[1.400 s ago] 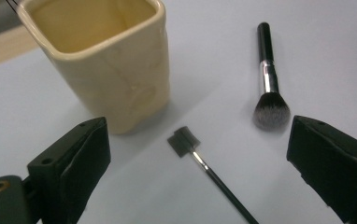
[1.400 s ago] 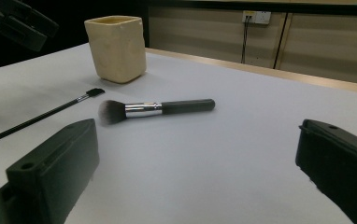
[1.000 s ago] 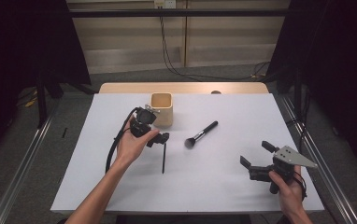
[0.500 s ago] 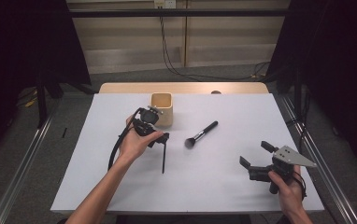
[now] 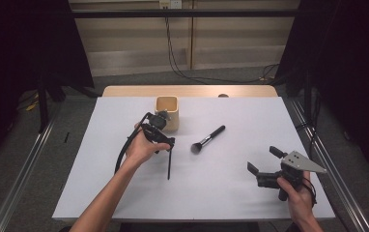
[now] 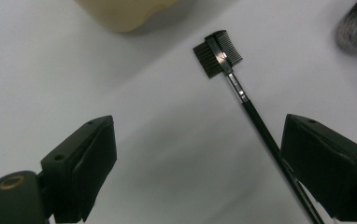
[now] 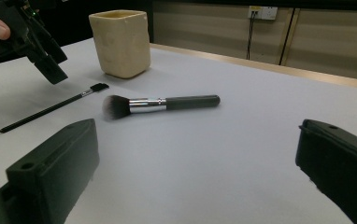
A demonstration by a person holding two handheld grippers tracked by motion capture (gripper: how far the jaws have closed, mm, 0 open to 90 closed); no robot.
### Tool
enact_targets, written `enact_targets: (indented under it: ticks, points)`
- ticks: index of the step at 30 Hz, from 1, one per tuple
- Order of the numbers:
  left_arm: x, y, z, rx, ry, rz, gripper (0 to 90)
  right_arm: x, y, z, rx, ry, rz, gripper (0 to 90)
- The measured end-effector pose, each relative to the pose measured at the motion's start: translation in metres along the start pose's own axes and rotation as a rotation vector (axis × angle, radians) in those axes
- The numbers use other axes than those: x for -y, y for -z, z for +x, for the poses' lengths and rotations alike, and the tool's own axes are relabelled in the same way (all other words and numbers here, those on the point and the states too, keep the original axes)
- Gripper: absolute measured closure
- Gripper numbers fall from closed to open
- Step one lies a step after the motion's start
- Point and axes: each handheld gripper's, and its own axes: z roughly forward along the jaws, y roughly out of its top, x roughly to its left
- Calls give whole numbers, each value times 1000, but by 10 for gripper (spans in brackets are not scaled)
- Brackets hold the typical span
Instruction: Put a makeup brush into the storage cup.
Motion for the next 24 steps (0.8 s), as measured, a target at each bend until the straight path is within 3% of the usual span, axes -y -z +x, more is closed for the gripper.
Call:
enact_targets:
  ticks: [5,13,24]
  points:
    - [-5,-5,-3,16,23,15,155,0,0,0,0,-2,3,0]
    - [-15,-15,-9,89,60,52,262,0,0,1,-3,0,5,0]
    - [-19,-27,-11,97,105,116,412,1,0,0,-2,1,7,0]
